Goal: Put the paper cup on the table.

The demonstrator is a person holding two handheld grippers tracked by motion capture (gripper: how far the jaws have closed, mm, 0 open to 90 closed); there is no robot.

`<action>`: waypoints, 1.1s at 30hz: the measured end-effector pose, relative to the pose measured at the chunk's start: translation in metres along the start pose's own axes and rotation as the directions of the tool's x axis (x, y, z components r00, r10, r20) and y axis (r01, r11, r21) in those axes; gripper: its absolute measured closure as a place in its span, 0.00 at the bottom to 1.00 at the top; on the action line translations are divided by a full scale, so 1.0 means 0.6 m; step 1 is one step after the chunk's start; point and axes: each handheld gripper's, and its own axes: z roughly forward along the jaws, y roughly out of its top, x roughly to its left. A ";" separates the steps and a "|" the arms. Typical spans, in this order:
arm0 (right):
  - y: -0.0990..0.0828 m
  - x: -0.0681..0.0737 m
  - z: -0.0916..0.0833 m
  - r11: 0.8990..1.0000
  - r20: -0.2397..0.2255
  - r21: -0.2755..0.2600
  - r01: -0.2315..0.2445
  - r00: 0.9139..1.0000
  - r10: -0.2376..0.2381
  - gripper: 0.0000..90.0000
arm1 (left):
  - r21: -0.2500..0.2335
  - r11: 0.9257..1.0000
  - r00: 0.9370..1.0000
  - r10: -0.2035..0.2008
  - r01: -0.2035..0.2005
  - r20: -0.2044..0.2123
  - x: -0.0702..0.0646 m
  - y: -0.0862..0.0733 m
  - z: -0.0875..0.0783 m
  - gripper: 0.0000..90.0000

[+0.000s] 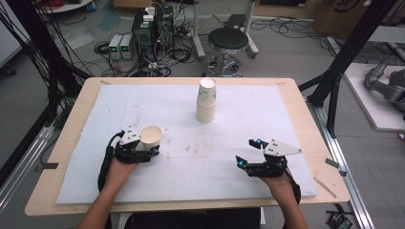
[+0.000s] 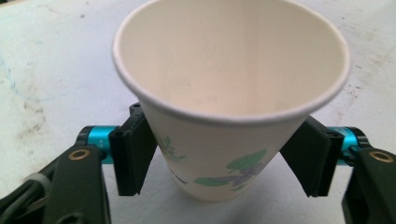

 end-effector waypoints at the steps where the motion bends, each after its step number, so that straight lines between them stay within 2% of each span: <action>1: 0.000 0.000 0.000 1.000 -0.001 -0.001 0.003 1.000 -0.003 0.23 | 0.005 1.000 1.000 -0.008 0.008 0.005 0.000 -0.002 0.001 0.30; 3: 0.001 -0.001 0.000 1.000 -0.003 0.005 0.002 1.000 -0.002 0.23 | 0.013 1.000 1.000 -0.008 0.008 0.015 -0.001 -0.003 -0.002 0.23; 5: 0.000 -0.001 0.000 1.000 -0.003 0.011 -0.001 1.000 0.001 0.23 | -0.009 0.999 0.998 -0.034 0.034 0.044 -0.001 -0.005 -0.011 0.22; 11: -0.004 -0.004 -0.001 0.999 0.010 0.032 -0.003 1.000 0.003 0.23 | -0.050 0.996 0.995 -0.066 0.070 0.076 0.009 -0.018 -0.047 0.20; 14: -0.006 -0.006 -0.004 0.999 0.024 0.044 -0.009 1.000 0.008 0.23 | -0.101 0.991 0.993 -0.075 0.084 0.089 0.015 -0.025 -0.068 0.20; 16: -0.008 -0.006 -0.008 0.998 0.033 0.053 -0.013 0.999 0.011 0.23 | -0.156 0.983 0.991 -0.083 0.099 0.105 0.020 -0.025 -0.080 0.20; 18: -0.011 -0.007 -0.012 0.998 0.059 0.065 0.000 0.998 -0.004 0.23 | -0.215 0.972 0.991 -0.076 0.099 0.112 0.023 -0.024 -0.088 0.20; 19: -0.013 -0.008 -0.014 0.997 0.067 0.071 0.002 0.998 -0.006 0.23 | -0.240 0.966 0.991 -0.074 0.099 0.112 0.025 -0.022 -0.091 0.20; 20: -0.015 -0.008 -0.017 0.997 0.071 0.072 -0.005 0.997 0.000 0.23 | -0.277 0.955 0.990 -0.078 0.108 0.116 0.026 -0.021 -0.093 0.20; 23: -0.018 -0.012 -0.023 0.997 0.098 0.069 -0.019 0.995 0.012 0.23 | -0.335 0.935 0.988 -0.073 0.116 0.138 0.028 -0.020 -0.099 0.20; 27: -0.021 -0.019 -0.027 0.998 0.113 0.053 -0.031 0.993 0.025 0.23 | -0.378 0.916 0.986 -0.084 0.133 0.145 0.031 -0.020 -0.106 0.20; 30: -0.021 -0.020 -0.029 0.998 0.115 0.049 -0.035 0.993 0.029 0.23 | -0.384 0.915 0.987 -0.078 0.126 0.137 0.032 -0.020 -0.109 0.20; 33: -0.019 -0.019 -0.032 0.999 0.122 0.046 -0.029 0.992 0.024 0.23 | -0.379 0.918 0.989 -0.068 0.113 0.131 0.030 -0.020 -0.109 0.20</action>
